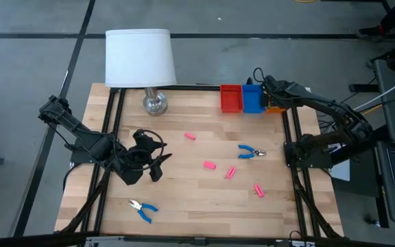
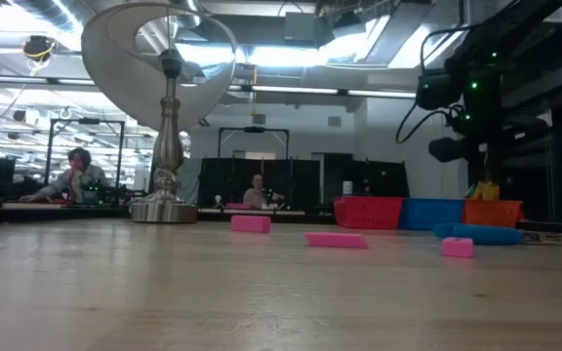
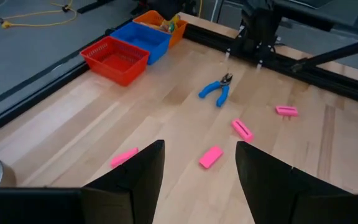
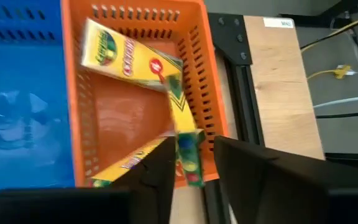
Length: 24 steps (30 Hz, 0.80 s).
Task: Pick & Place School Supplies
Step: Put the pink eraser into the red bin
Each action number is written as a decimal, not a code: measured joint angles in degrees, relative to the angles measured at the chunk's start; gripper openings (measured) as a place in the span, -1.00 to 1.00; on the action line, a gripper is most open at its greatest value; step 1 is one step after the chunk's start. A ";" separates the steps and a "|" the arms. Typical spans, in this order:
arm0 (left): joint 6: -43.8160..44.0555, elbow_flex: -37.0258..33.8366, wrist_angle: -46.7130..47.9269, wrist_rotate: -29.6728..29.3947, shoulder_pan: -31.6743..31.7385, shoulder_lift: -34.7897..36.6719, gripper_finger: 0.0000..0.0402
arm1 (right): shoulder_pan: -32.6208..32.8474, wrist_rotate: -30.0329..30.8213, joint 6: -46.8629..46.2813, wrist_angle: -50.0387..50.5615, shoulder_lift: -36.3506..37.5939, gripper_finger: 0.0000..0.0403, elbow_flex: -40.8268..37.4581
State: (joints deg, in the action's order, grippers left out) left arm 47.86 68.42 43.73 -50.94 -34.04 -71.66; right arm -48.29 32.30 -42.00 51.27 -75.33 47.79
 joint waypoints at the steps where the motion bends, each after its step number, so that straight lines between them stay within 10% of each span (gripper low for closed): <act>1: -0.01 0.00 -0.07 -0.05 0.02 0.00 -0.03 | 0.00 -0.29 -0.10 -0.34 0.34 -0.34 0.00; 11: -1.35 -0.02 0.43 -2.52 0.00 0.00 -0.03 | 5.28 -12.27 3.67 -6.46 9.90 -0.01 0.00; 18: -1.30 -0.07 8.86 3.70 2.23 -0.76 -0.03 | 21.98 -34.73 -0.74 -9.74 18.17 -0.03 0.02; 24: -15.86 -0.11 9.01 9.25 6.77 -3.73 -0.03 | 41.78 -35.62 -8.15 -6.19 17.80 -0.12 0.00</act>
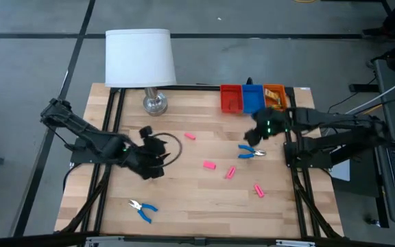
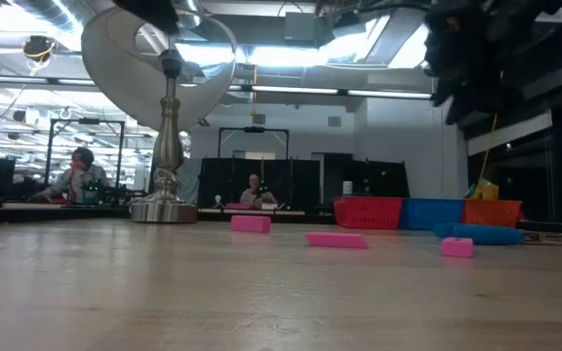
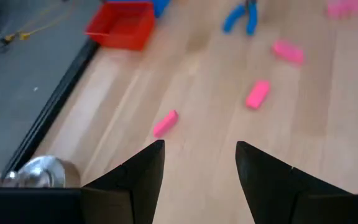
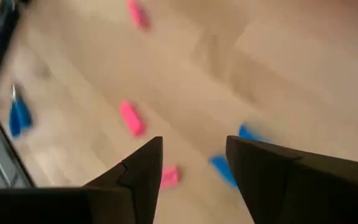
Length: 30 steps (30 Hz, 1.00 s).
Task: Pick & Place School Supplies
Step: Put the pink eraser into the red bin
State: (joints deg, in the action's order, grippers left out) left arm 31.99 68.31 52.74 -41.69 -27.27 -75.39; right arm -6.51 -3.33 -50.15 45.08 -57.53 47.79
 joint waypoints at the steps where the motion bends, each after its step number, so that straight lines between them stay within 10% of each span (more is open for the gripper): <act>1: -2.96 0.00 -1.06 2.59 1.77 -0.94 -0.03 | 2.53 1.41 -1.55 1.05 -0.10 -0.14 0.00; 14: -59.19 0.02 -12.79 27.94 24.20 -16.59 -0.03 | 16.73 15.41 -16.00 0.55 -0.14 -0.19 0.00; 30: -69.25 0.11 -21.92 36.34 35.85 -28.83 -0.14 | 27.62 29.94 -29.22 -4.59 -0.05 -0.18 0.00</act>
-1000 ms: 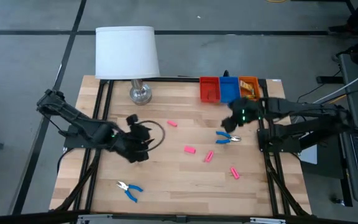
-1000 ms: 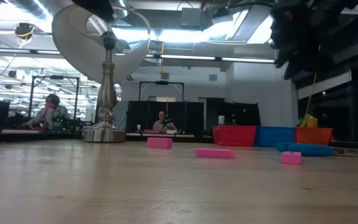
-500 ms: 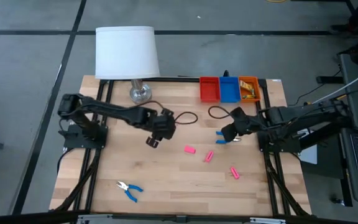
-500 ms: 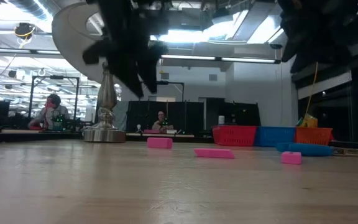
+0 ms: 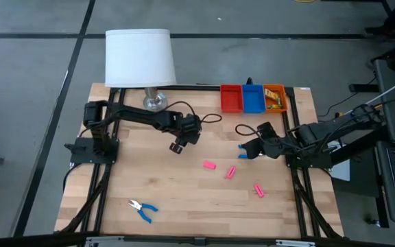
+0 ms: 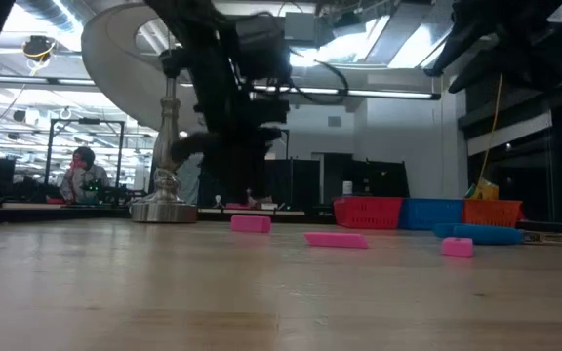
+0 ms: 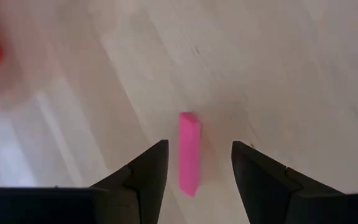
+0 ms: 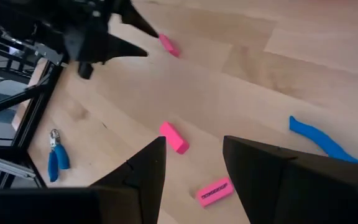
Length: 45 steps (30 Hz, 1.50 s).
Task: Pick & Place School Supplies
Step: Put the pink eraser into the red bin
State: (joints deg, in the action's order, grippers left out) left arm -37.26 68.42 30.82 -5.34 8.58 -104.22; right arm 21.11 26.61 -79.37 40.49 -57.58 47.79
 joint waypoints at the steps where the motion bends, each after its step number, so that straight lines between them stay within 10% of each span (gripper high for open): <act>1: -0.02 0.00 0.13 0.13 0.35 -0.60 -0.14 | 0.30 0.00 -0.45 0.00 0.00 -0.18 0.00; 30: -0.25 0.02 -2.20 6.59 4.39 -6.22 -0.16 | 6.58 6.40 -10.22 -0.61 0.02 -0.18 0.00; 39: 8.41 -0.08 -3.61 8.19 4.43 -6.36 -0.85 | 8.20 7.85 -8.34 -3.36 0.02 -0.18 0.00; 45: 23.07 2.72 -9.98 19.58 3.70 -3.28 -0.85 | 8.36 9.01 4.83 -15.37 -0.14 -0.18 0.00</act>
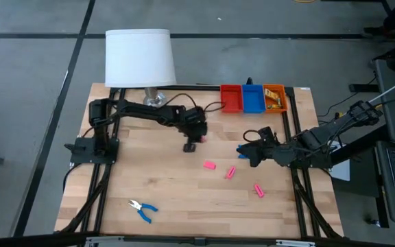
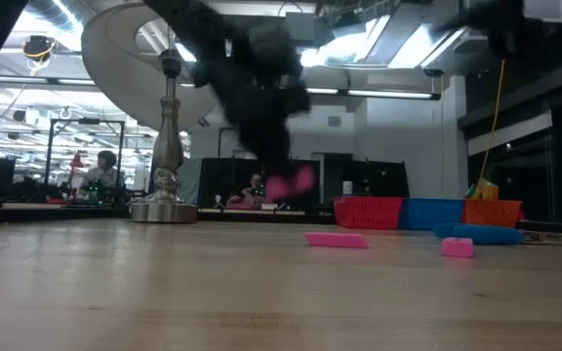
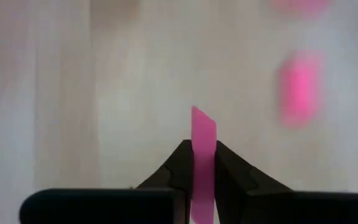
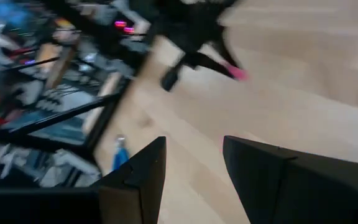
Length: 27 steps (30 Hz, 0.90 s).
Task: Pick & Place School Supplies
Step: Put the pink eraser into the red bin
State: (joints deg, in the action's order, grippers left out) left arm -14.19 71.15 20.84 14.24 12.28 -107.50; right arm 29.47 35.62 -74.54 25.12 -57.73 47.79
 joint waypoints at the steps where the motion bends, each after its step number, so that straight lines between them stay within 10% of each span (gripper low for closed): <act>1: 2.37 0.90 -1.04 2.63 -0.37 0.80 -0.85 | 0.00 -0.01 2.78 -2.48 -0.17 -0.18 0.00; 13: 15.14 17.91 -6.61 11.21 -6.78 2.88 -0.85 | -0.44 -0.55 18.16 -6.41 -1.12 -0.18 -0.02; 27: 17.96 18.46 -7.44 9.67 -7.74 1.53 -0.85 | -2.42 -2.65 19.73 -9.22 -1.49 -0.18 0.00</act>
State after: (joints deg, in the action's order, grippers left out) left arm 3.77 89.60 13.41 23.91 4.54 -105.97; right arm 27.05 32.96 -54.81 15.90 -59.22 47.79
